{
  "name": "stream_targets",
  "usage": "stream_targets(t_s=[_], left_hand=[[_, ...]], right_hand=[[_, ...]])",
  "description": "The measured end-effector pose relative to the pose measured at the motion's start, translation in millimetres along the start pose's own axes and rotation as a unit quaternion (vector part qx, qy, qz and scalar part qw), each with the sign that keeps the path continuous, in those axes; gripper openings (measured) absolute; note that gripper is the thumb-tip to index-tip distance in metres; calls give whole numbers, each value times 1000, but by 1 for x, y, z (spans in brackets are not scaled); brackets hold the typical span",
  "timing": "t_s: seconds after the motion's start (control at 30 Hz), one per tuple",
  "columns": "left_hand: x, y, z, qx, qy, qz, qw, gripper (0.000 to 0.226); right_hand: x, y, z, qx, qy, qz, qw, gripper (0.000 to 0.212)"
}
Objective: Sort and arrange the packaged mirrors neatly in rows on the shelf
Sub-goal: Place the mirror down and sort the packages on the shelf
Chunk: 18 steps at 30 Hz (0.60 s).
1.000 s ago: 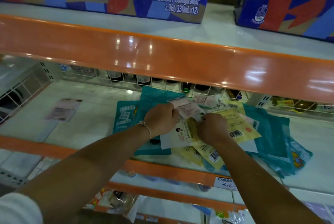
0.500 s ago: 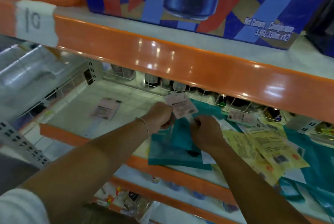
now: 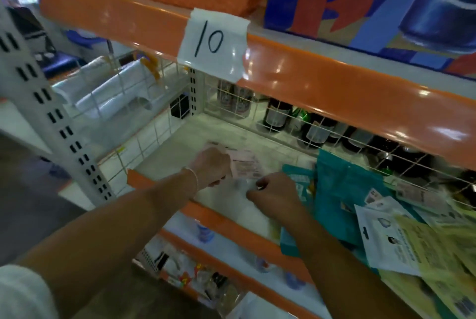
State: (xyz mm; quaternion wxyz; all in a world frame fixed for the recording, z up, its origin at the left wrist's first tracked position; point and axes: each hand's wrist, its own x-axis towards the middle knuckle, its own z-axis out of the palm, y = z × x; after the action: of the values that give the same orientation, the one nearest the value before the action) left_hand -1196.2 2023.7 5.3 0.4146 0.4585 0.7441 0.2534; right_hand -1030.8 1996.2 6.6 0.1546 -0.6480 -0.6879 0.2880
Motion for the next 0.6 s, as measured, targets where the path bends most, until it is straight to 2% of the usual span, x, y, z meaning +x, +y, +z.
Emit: stream_targets(t_s=[0.1,0.2,0.3,0.4,0.53,0.6], left_hand=[[3,-13,-21,74,58,48,994,27],[2,-16,-35,126,76,91,985,13],[6,-19,-38,166,91,101,977,10],[8,-20,-33,170,80,130,974,13],[8,-10,-22,175,51,170,968,8],[13,-6,-11,173,42,172,969,11]], right_hand=[[5,-12,20,-11,-18,0,1000,27],[10,-22,36,-22,-22,-4,1000,24],[17,-30,46,-39,-23,-19,999,25],[21,-30,54,-35,-17,-29,999,41],[16,-23,52,-30,-23,-35,999,28],[11,-16,45,-12,-24,-37,999,33]])
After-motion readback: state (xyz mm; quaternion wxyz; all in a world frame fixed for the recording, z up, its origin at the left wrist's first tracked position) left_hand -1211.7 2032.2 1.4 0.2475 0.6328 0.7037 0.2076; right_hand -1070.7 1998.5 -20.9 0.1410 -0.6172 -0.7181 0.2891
